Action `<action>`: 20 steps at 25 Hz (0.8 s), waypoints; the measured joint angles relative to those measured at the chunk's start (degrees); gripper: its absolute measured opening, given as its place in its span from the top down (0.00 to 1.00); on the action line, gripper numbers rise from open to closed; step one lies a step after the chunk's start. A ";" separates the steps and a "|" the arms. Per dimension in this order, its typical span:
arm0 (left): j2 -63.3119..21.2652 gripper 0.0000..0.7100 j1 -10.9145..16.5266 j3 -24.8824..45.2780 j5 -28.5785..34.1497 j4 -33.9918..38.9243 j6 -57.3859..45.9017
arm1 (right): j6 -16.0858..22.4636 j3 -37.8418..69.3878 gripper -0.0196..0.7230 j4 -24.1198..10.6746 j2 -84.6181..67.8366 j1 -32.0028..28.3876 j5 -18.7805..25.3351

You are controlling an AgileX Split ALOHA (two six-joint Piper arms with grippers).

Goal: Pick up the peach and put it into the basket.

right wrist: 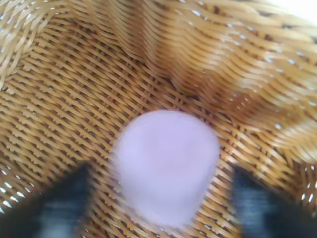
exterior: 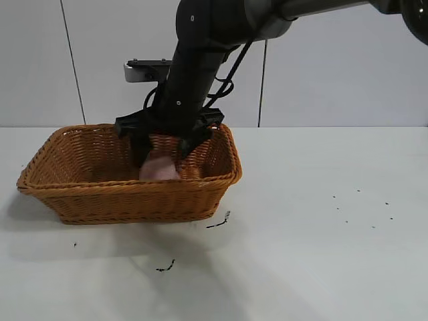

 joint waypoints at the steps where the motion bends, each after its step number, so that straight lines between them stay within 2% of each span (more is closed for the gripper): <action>1: 0.00 0.02 0.00 0.00 0.00 0.00 0.00 | -0.20 -0.46 0.07 0.00 -0.60 0.00 0.35; 6: 0.00 0.02 0.00 0.00 0.00 0.00 0.00 | -0.37 -6.18 0.05 -0.39 -5.06 0.00 5.13; 10: 0.00 0.02 0.00 0.00 0.00 0.00 0.00 | 1.16 -11.82 0.05 -3.05 -7.50 -1.46 10.45; 16: 0.00 0.02 0.00 0.00 0.00 0.00 0.00 | 2.17 -13.51 0.05 -4.79 -7.65 -11.02 16.84; 20: 0.00 0.02 0.00 0.00 0.00 0.00 0.00 | 2.17 -13.51 0.05 -4.81 -7.65 -19.64 17.96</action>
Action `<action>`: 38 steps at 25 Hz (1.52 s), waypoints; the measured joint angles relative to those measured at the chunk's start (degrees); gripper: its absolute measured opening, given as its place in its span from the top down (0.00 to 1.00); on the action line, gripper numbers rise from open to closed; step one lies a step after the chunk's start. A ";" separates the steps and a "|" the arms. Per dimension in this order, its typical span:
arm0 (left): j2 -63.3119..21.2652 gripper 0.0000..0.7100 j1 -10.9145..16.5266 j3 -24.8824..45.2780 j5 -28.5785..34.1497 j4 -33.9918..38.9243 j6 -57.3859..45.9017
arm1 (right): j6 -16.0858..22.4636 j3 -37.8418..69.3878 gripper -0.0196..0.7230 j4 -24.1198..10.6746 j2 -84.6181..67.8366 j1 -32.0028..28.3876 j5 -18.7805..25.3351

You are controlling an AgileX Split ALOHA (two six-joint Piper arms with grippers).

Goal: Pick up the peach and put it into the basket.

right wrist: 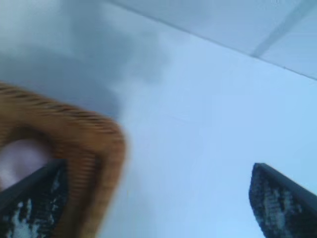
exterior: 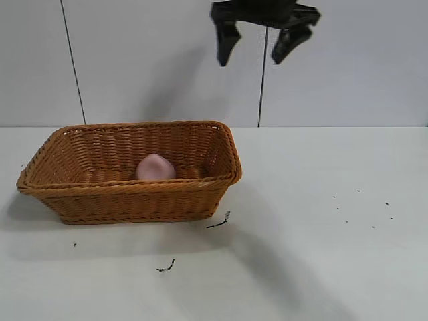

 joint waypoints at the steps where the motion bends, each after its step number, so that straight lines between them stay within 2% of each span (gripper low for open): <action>1: 0.00 0.02 0.00 0.00 0.00 0.00 0.00 | 0.00 0.00 0.05 0.00 0.00 -2.10 0.57; 4: 0.00 0.02 0.00 0.00 0.00 0.00 0.00 | 0.00 0.00 0.05 -0.05 0.00 -7.31 2.94; 8: 0.00 0.02 0.00 0.00 0.00 0.00 0.00 | 0.00 0.00 0.04 -0.05 -0.07 -12.44 3.01; 12: 0.00 0.02 0.00 0.00 0.00 0.00 0.00 | 0.00 2.62 0.04 -0.12 -1.90 -14.86 3.01; 17: 0.00 0.02 0.00 0.00 0.00 0.00 0.00 | 0.00 10.49 0.04 0.03 -8.15 -14.83 3.01; 24: 0.00 0.02 0.00 0.00 0.00 0.00 0.00 | -0.05 33.11 0.04 1.30 -28.08 -14.54 2.92; 33: 0.00 0.02 0.00 0.00 0.00 0.00 0.00 | -1.43 71.49 0.04 1.25 -65.49 -14.54 2.98; 35: 0.00 0.02 0.00 0.00 0.00 0.00 0.00 | -1.73 79.37 0.04 1.25 -73.64 -14.54 1.00; 38: 0.00 0.02 0.00 0.00 0.00 0.00 0.00 | -1.73 90.18 0.04 1.25 -87.29 -14.54 -4.62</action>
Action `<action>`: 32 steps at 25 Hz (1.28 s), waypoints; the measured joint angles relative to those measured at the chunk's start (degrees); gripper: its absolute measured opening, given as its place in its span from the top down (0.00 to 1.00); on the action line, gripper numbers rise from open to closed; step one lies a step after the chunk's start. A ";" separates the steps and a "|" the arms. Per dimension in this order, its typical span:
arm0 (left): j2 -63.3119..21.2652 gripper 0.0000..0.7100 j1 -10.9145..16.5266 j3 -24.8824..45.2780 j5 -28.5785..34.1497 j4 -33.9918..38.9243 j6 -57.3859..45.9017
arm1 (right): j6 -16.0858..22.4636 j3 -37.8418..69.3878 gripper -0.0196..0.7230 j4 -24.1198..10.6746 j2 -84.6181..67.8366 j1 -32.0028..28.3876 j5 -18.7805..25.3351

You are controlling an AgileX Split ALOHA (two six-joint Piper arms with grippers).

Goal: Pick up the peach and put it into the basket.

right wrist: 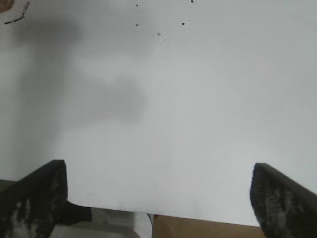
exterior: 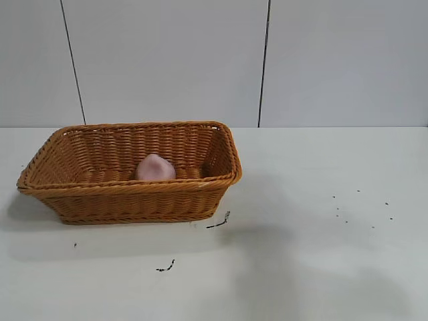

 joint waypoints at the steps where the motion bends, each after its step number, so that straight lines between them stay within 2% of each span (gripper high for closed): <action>1: 0.00 0.02 0.00 0.00 0.00 0.00 0.00 | 0.00 3.38 0.04 0.00 -3.74 0.00 -1.55; 3: 0.00 0.02 0.00 0.00 0.00 0.00 0.00 | 0.00 8.87 0.04 0.05 -12.60 0.00 -2.99; 6: 0.00 0.02 0.00 0.00 0.00 0.00 0.00 | 0.00 13.60 0.04 0.05 -23.33 0.00 -2.53; 14: 0.00 0.02 0.00 0.00 0.00 0.00 0.00 | 0.00 14.28 0.04 -0.17 -40.14 0.00 -2.69; 32: 0.00 0.02 0.00 0.00 0.00 0.00 0.00 | 0.05 14.28 0.04 -0.17 -44.18 0.00 -2.69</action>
